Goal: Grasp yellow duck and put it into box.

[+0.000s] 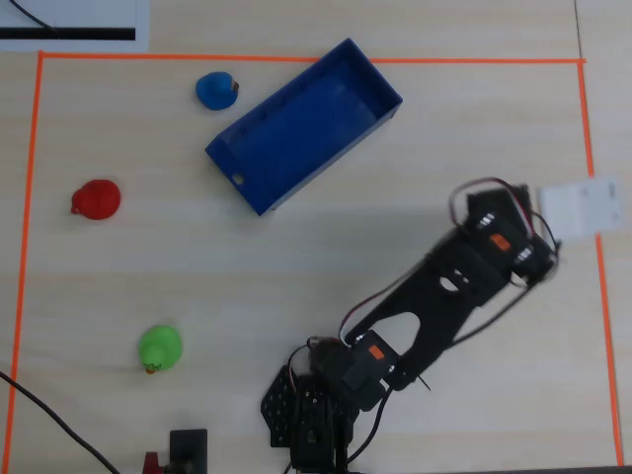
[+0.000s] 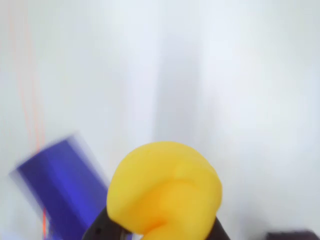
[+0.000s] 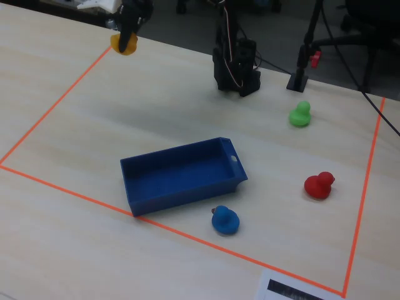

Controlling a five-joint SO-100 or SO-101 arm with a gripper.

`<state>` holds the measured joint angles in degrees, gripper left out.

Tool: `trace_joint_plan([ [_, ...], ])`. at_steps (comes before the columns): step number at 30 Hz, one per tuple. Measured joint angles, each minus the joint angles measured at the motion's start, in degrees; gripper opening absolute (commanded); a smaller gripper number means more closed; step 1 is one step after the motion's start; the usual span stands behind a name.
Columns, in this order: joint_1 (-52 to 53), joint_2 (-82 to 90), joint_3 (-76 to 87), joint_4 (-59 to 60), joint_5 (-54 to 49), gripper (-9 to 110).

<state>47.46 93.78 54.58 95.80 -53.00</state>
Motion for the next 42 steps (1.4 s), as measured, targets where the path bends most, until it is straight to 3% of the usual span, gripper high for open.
trace_joint_plan([
  [4, -14.4, 4.5, -0.6, -0.5, -3.2, 0],
  [9, -27.4, 9.8, 18.5, -8.4, -9.7, 0],
  [13, -35.2, 5.7, 32.3, -14.0, -10.2, 0],
  [17, -41.1, -0.7, 35.1, -20.4, -10.2, 0],
  [29, -47.1, -24.5, 12.0, -24.6, -9.9, 0],
  [42, -47.0, -27.1, 3.3, -18.2, -10.3, 0],
])
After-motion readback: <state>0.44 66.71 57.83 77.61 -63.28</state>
